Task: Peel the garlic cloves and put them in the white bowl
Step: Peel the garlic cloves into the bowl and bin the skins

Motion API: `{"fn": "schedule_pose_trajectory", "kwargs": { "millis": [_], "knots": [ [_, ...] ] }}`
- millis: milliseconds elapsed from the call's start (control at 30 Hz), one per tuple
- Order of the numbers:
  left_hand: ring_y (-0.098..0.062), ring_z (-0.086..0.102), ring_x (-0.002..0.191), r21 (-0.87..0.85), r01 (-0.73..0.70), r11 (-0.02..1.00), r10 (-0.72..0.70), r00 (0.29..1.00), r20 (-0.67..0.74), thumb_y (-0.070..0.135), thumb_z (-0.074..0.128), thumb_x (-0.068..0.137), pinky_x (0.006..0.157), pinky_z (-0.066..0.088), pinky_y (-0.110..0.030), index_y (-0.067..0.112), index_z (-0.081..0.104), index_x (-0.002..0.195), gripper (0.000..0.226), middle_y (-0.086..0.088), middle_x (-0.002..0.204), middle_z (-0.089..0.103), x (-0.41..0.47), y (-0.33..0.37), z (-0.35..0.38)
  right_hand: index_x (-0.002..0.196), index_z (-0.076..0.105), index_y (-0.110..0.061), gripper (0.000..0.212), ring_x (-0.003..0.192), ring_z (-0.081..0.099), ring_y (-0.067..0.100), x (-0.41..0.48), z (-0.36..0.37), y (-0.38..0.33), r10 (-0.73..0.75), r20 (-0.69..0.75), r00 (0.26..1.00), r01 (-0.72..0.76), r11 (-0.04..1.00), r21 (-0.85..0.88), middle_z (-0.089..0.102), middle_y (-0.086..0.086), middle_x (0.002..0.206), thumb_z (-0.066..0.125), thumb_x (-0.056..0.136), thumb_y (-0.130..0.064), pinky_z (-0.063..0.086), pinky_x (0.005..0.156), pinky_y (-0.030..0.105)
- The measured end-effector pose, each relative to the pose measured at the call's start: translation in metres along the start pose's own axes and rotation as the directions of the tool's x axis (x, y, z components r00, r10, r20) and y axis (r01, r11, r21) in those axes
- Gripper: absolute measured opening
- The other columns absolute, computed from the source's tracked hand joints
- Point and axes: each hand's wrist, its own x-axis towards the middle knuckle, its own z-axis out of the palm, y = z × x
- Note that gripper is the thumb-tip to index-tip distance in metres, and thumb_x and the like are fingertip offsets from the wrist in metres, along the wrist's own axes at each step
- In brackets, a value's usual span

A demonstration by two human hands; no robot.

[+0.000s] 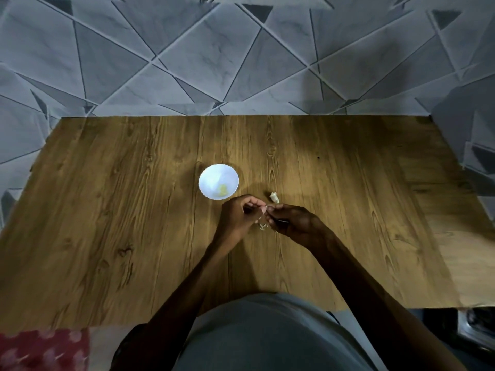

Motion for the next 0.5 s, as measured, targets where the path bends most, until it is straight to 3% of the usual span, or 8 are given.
{"fn": "schedule_pose_trajectory", "kwargs": {
  "millis": [100, 267, 367, 500],
  "knots": [
    [-0.009, 0.066, 0.058, -0.074, 0.052, 0.996, -0.053, 0.998, -0.016, 0.013, 0.073, 0.085, 0.065, 0.054, -0.026, 0.010, 0.075, 0.090, 0.006, 0.004, 0.068, 0.071, 0.000, 0.002, -0.001, 0.105, 0.068, 0.001, 0.019, 0.084, 0.069, 0.017, 0.000, 0.001, 0.001, -0.038, 0.004, 0.999, 0.038, 0.999, -0.016, 0.071, 0.009, 0.092, 0.062, 0.088, 0.006, 0.058, 0.073, 0.023],
    [-0.006, 0.063, 0.055, -0.082, 0.111, 0.990, -0.112, 0.994, -0.014, 0.015, 0.071, 0.084, 0.063, 0.052, -0.026, 0.013, 0.074, 0.085, 0.003, 0.007, 0.060, 0.068, 0.000, 0.004, -0.001, 0.111, 0.066, 0.009, 0.023, 0.082, 0.072, 0.019, -0.005, 0.007, 0.002, -0.202, -0.026, 0.979, 0.195, 0.967, -0.164, 0.072, 0.015, 0.095, 0.063, 0.088, 0.007, 0.058, 0.072, 0.024],
    [-0.008, 0.064, 0.061, -0.046, 0.134, 0.990, -0.134, 0.991, 0.003, 0.016, 0.070, 0.083, 0.064, 0.053, -0.032, 0.018, 0.071, 0.080, 0.004, 0.003, 0.066, 0.070, 0.003, 0.003, -0.003, 0.106, 0.068, 0.009, 0.020, 0.084, 0.072, 0.025, -0.008, 0.009, 0.004, -0.340, -0.006, 0.941, 0.319, 0.889, -0.330, 0.073, 0.018, 0.094, 0.065, 0.087, 0.006, 0.060, 0.077, 0.031],
    [-0.012, 0.062, 0.066, 0.030, 0.134, 0.991, -0.135, 0.990, 0.044, 0.013, 0.068, 0.082, 0.067, 0.053, -0.035, 0.011, 0.071, 0.081, 0.004, -0.005, 0.072, 0.070, 0.006, 0.005, -0.006, 0.098, 0.072, 0.005, 0.015, 0.078, 0.072, 0.028, -0.013, 0.014, 0.002, -0.457, 0.048, 0.888, 0.418, 0.761, -0.496, 0.074, 0.017, 0.085, 0.068, 0.084, 0.008, 0.060, 0.073, 0.036]
  ]
}}
